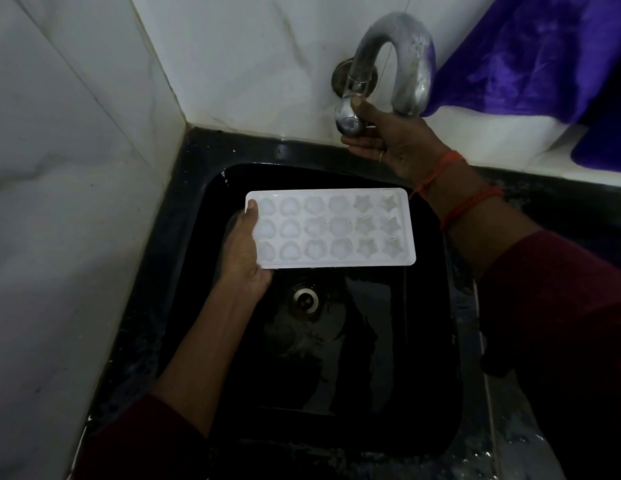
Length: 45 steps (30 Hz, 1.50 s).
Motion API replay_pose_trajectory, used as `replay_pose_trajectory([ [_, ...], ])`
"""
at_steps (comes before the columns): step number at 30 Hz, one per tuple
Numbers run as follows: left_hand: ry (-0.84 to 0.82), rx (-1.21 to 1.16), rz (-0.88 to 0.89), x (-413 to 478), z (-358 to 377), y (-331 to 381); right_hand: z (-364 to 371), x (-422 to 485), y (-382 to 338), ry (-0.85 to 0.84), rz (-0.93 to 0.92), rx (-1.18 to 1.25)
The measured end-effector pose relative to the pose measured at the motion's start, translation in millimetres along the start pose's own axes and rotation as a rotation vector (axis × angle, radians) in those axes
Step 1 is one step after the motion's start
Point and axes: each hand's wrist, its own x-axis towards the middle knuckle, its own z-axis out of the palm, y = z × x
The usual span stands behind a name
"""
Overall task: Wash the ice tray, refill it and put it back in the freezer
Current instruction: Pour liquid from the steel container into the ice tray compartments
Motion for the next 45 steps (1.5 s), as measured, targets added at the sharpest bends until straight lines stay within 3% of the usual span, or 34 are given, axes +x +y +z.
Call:
replay_pose_trajectory([
  [14, -0.035, -0.07, -0.05, 27, 11, -28, 5, 7, 2, 0.041, 0.014, -0.091],
  [22, -0.034, -0.046, -0.137, 31, 45, -50, -1, 4, -1, -0.057, -0.021, -0.152],
  [29, 0.0, 0.027, -0.131, 20, 50, -62, 15, -12, 27, 0.076, -0.148, -0.294],
  [31, 0.024, 0.03, -0.118, 22, 45, -63, 21, -27, 56, 0.139, -0.274, -0.447],
  [33, 0.034, 0.011, -0.118, 19, 42, -60, 28, -44, 89, 0.175, -0.479, -0.798],
  [37, 0.012, -0.011, -0.148, 12, 34, -53, 51, -81, 140, -0.001, -0.738, -1.253],
  [41, -0.074, -0.156, -0.208, 1, 32, -49, 44, -94, 155, -0.017, -0.747, -1.487],
  [45, -0.012, -0.163, -0.135, 4, 22, -42, 15, -102, 161, -0.029, -0.811, -1.653],
])
